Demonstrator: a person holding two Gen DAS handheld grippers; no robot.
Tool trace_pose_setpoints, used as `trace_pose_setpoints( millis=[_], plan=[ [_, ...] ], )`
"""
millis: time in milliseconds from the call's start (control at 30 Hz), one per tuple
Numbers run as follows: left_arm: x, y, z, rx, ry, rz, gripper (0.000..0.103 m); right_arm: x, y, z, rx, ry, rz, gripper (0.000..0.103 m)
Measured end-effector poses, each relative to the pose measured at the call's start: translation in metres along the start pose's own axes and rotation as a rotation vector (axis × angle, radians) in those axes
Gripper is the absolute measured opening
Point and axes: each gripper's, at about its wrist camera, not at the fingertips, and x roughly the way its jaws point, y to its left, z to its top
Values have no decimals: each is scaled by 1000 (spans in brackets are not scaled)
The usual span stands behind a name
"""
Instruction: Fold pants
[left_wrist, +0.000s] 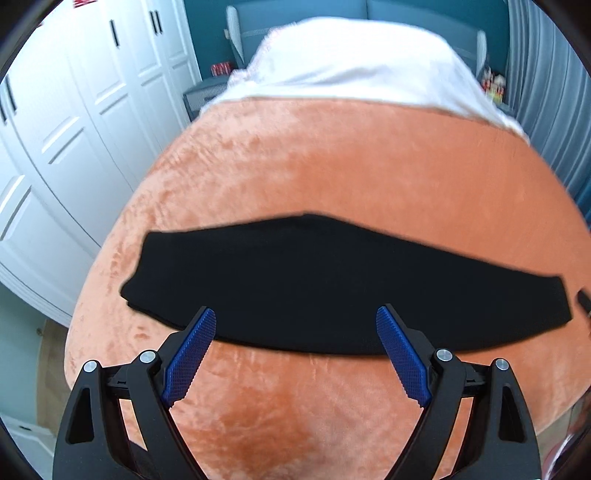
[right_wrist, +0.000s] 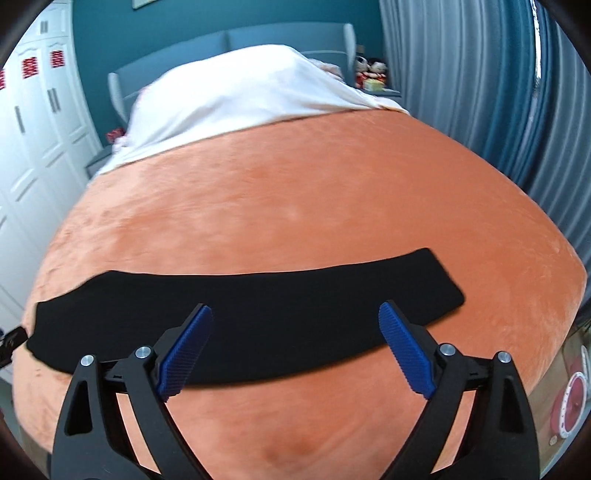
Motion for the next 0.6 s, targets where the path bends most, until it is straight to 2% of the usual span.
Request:
trace_pose_setpoints(
  millis=[133,333,433,600],
  plan=[
    [-54,22,13,-15,-134,-4,86,-41,51,-8,-61,-48,56,90],
    [-140,48,27,-15,-361,67,87,-105,114,-11,-141,-154,125,90],
    [-177,58,28,-28,-440,93,87,-134,131,-8,-153,-210,165,91],
    [-223,73,26,-54,-517,111,87,-185,160,-4,-183,-308,203,92]
  ],
)
